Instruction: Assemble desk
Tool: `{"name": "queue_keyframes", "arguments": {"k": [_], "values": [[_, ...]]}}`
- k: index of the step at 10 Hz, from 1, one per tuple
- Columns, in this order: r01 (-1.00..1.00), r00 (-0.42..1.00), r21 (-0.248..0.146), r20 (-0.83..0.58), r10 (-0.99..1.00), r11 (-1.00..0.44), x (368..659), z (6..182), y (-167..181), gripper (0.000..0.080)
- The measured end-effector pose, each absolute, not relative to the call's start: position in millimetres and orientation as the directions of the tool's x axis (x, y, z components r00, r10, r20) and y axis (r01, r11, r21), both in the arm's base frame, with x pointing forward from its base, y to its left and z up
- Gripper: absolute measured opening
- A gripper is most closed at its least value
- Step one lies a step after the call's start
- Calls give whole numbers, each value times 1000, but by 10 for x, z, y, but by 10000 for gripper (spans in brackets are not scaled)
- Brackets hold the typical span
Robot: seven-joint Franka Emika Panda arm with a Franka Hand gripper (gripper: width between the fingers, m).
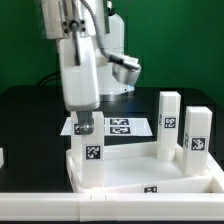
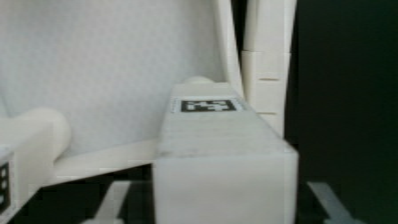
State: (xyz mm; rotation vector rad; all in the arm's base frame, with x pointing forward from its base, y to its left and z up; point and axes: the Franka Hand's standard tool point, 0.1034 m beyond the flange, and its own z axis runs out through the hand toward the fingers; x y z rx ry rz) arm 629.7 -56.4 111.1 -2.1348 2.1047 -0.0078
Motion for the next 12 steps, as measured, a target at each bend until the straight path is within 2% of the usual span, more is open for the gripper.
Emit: {"name": "queue_keyframes", "arguments": {"k": [2,3,4,5,6,10,11,12], "values": [[-994,26,-106,-96,-995,-16,6297,1109,-562,285],[-991,93,-109,-85,-992,-84,6295,1101,-548,384],[-961,259,-114,-53,-964,-251,6305,1100,-511,384],[-893,437,-132,-26,-899,-430,6353,1143,-503,561],[-799,592,-135,-7,-806,-586,6347,1127,-452,631],[-573,813,-119,40,-581,-811,6336,1111,-458,648],[-376,920,-85,85,-382,-923,6319,1070,-457,648],[-269,957,-72,92,-275,-960,6308,1060,-454,648]]}}
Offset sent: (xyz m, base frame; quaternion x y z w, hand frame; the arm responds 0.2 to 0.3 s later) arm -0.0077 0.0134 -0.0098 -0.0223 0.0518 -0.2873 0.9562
